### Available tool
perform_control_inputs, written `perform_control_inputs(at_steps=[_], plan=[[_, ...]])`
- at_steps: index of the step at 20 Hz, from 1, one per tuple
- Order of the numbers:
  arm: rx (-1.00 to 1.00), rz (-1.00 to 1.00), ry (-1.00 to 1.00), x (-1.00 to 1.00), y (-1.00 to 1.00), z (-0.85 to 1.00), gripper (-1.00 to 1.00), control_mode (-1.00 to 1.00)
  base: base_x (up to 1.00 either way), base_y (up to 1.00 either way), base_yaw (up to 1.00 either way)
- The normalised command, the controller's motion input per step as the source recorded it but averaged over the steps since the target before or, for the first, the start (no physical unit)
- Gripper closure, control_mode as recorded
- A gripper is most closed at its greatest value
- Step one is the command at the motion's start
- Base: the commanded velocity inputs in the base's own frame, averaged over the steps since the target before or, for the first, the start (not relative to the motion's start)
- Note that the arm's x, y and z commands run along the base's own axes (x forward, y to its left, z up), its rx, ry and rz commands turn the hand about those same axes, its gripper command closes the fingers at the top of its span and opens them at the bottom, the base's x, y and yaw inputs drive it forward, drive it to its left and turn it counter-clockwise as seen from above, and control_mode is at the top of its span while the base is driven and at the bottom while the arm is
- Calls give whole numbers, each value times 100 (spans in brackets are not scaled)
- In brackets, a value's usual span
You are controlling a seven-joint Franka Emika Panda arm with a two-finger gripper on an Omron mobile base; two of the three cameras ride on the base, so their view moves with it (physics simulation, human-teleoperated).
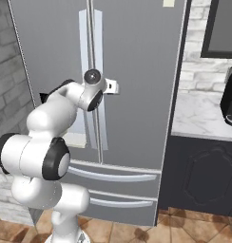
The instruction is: Take the lemon wedge from the fridge and place it on the plate with fish on the dining counter.
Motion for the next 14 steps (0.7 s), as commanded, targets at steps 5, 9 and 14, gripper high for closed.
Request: perform_control_inputs(at_steps=[5,9,14], plan=[[0,0,0,10,0,-2,-100,-100,0,0,0],[0,0,0,37,0,-18,-100,-100,0,0,0],[-1,0,0,42,0,-24,-100,-100,0,0,0]])
